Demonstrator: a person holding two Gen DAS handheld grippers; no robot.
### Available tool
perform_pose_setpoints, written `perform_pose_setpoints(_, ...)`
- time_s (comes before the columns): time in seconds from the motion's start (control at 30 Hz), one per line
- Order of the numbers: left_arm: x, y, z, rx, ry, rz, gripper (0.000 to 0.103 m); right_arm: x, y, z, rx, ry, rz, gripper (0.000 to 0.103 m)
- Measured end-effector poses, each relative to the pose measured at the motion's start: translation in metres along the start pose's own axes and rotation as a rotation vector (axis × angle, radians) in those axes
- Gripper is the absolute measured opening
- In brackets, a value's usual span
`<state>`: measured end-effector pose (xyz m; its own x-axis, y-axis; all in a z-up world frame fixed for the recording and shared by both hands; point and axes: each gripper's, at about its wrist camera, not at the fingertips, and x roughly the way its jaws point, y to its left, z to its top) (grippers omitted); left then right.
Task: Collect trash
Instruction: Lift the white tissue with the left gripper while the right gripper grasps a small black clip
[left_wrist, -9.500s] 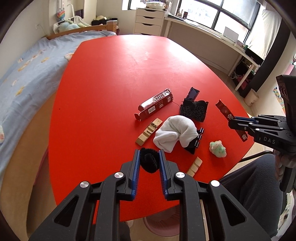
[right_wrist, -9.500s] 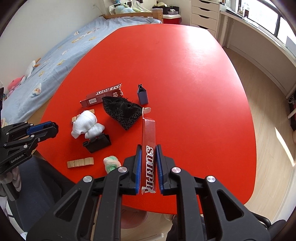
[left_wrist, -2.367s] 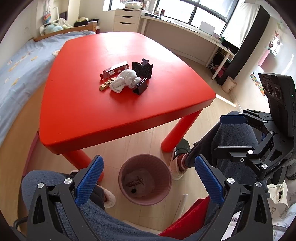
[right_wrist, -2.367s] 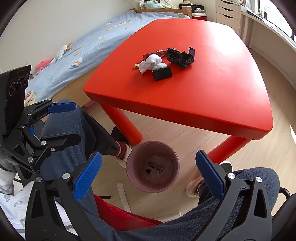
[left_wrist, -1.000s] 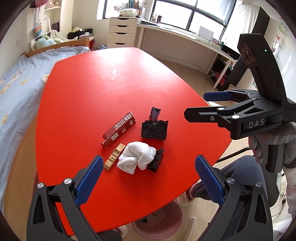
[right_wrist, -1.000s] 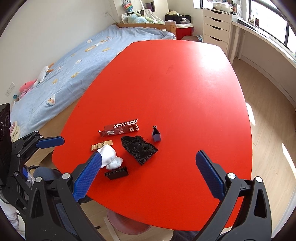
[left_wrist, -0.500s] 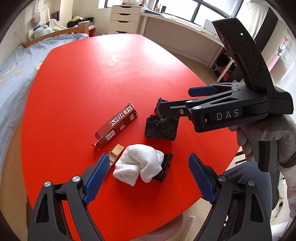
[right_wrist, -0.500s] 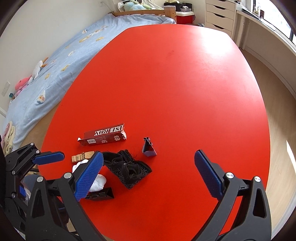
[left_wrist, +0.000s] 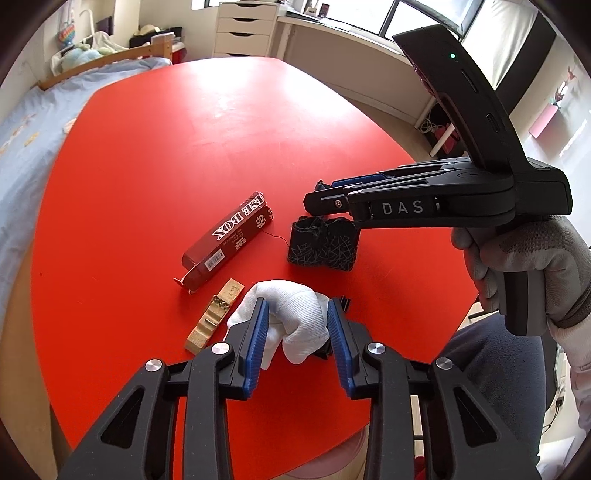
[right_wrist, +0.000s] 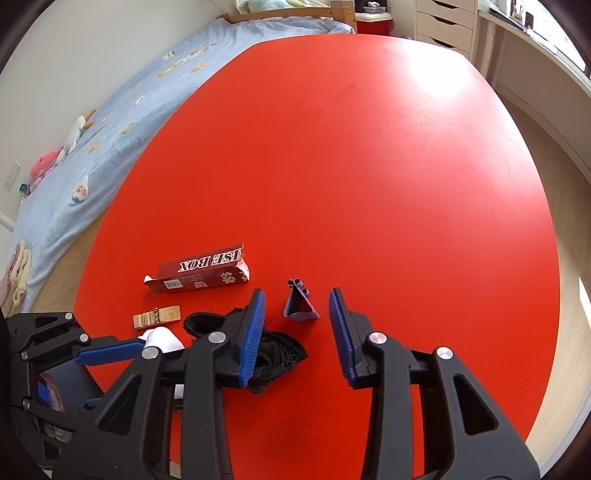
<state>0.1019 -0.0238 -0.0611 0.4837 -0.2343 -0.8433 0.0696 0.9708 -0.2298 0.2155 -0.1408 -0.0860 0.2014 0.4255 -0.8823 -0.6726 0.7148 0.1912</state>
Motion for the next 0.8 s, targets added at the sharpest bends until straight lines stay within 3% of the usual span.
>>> perform_pose_setpoints(0.1, 0.0, 0.001, 0.001, 0.002, -0.002, -0.001, 0.022, 0.002, 0.0, -0.001, 0.002, 0.003, 0.005, 0.02)
perform_pose_setpoints(0.27, -0.001, 0.001, 0.0, 0.008, -0.01, 0.002, 0.018, 0.001, -0.001, -0.001, 0.002, -0.003, 0.0, 0.014)
perform_pose_setpoints(0.8, -0.026, -0.007, -0.003, 0.015, -0.064, 0.023, 0.017, -0.029, -0.002, -0.001, -0.003, -0.067, -0.034, 0.014)
